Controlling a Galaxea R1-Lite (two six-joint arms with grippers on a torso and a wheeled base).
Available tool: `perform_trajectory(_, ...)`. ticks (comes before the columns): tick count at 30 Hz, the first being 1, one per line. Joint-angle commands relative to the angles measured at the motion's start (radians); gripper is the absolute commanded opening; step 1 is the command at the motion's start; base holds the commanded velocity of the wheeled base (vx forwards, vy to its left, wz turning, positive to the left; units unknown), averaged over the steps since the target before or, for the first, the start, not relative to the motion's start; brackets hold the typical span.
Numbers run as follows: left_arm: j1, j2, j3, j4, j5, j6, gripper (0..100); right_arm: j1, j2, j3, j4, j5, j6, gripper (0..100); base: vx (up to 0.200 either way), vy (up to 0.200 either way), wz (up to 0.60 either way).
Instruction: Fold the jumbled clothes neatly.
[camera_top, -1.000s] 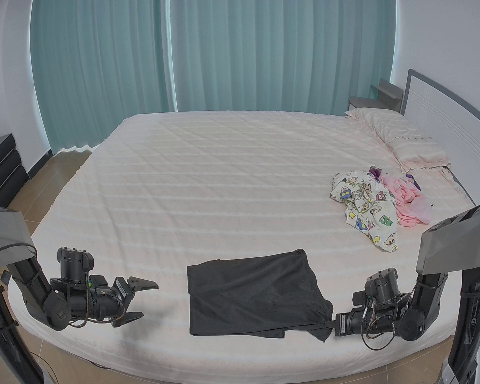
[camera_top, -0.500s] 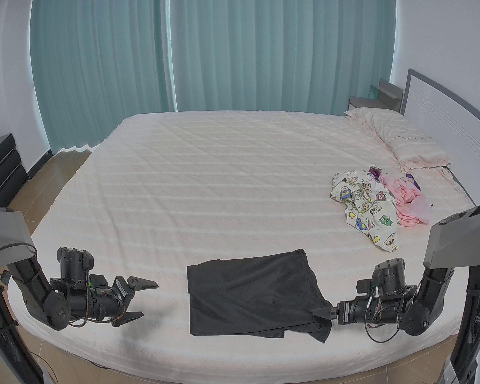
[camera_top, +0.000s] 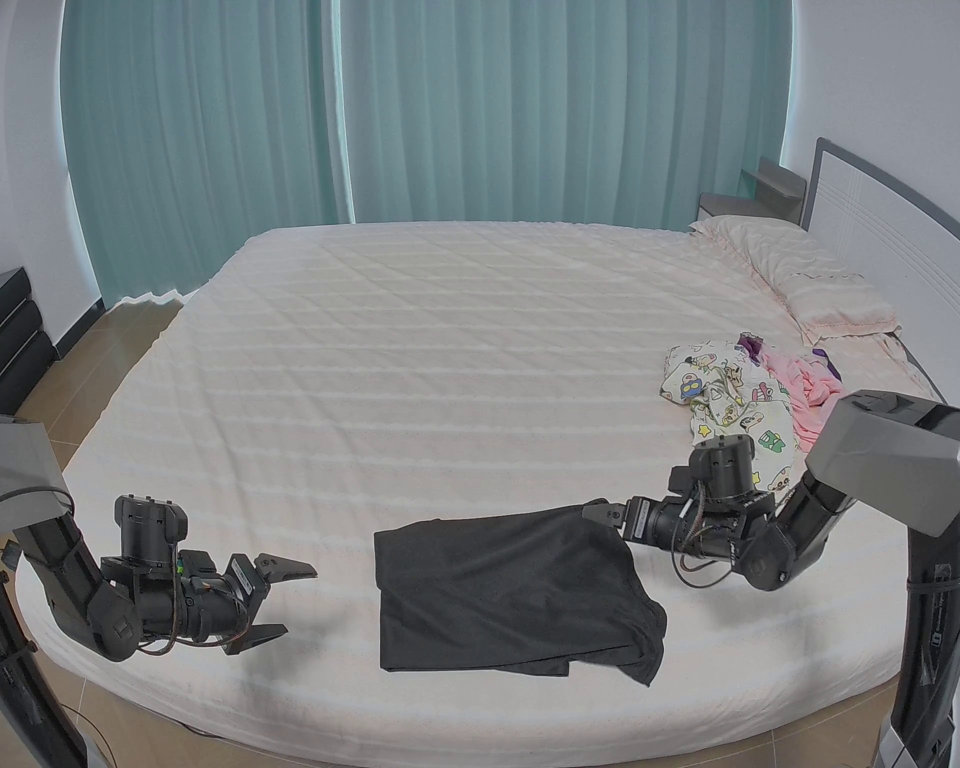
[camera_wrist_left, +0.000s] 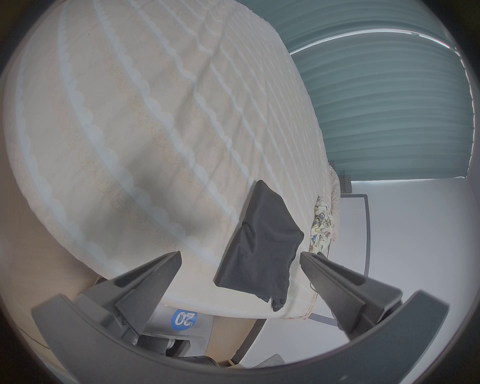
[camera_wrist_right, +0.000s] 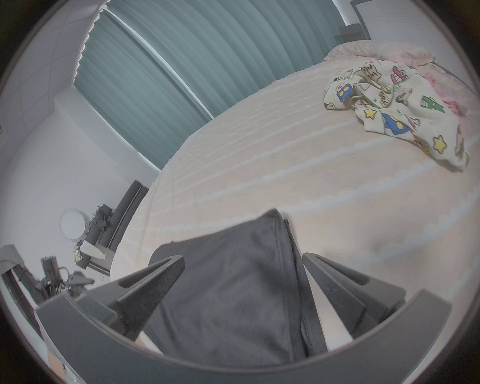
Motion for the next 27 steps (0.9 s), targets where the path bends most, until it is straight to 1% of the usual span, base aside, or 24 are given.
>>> perform_trajectory(1,-0.001,-0.002,0.007,0.0,0.0,0.003,100,0.004,0.166,-0.242,0.138,-0.045,0.037,100,0.0,0.0,0.0)
perform_trajectory(2,-0.001,-0.003,0.009,0.0,0.0,0.0,100,0.003,0.172,-0.277,0.183,-0.044,0.037,100,0.0,0.0,0.0)
perform_trajectory(5,-0.004,-0.003,0.009,0.0,0.0,0.0,100,0.007,0.197,-0.329,0.219,-0.045,0.037,100,0.0,0.0,0.0)
perform_trajectory(10,-0.004,-0.008,0.015,-0.002,0.0,-0.002,100,0.021,0.241,-0.391,0.227,-0.084,0.035,100,0.0,0.0,0.0)
perform_trajectory(15,-0.003,-0.008,0.015,-0.002,0.0,-0.002,100,0.021,0.26,-0.421,0.226,-0.098,0.037,100,0.0,0.0,0.0)
perform_trajectory(16,-0.003,-0.008,0.015,-0.002,0.0,-0.002,100,0.018,0.258,-0.424,0.226,-0.102,0.038,0,0.0,0.0,0.0)
perform_trajectory(26,-0.004,-0.008,0.015,-0.002,0.0,-0.002,100,0.003,0.267,-0.464,0.226,-0.116,0.06,0,0.0,0.0,0.0)
perform_trajectory(27,-0.004,-0.007,0.015,-0.002,0.0,-0.002,100,-0.005,0.281,-0.504,0.229,-0.137,0.1,0,0.0,0.0,0.0)
